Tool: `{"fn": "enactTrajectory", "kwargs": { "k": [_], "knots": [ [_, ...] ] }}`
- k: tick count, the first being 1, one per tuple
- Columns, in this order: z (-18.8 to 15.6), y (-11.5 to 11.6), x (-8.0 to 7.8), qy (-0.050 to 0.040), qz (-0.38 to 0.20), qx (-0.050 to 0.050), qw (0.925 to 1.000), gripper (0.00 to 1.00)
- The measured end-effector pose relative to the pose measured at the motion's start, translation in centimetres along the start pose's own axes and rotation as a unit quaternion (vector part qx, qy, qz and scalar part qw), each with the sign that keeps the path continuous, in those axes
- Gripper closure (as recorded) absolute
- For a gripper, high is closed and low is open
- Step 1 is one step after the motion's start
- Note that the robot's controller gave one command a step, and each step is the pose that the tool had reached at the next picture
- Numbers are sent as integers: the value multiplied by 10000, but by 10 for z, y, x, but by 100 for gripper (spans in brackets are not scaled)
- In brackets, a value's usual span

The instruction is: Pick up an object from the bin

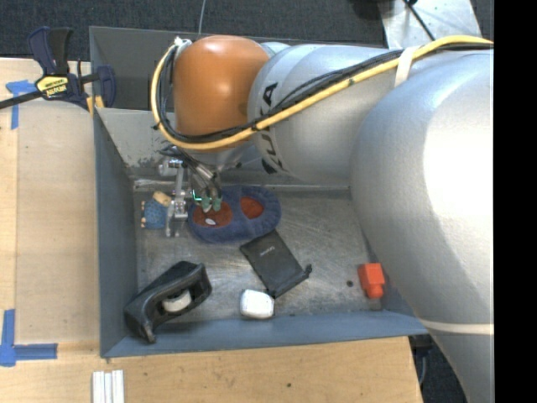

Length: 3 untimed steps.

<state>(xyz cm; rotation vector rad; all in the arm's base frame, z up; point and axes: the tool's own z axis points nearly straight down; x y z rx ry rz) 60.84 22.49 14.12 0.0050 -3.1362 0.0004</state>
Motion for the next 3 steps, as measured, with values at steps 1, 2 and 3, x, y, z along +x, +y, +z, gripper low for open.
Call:
{"fn": "enactTrajectory", "kwargs": {
  "k": [1, 2, 3],
  "knots": [
    [68, -5, -14, -44, -869, -7, 9962, 0],
    [65, -5, -17, -100, -857, -21, 9963, 100],
    [-64, 22, -7, -89, -768, -22, 9970, 100]
  ]
}}
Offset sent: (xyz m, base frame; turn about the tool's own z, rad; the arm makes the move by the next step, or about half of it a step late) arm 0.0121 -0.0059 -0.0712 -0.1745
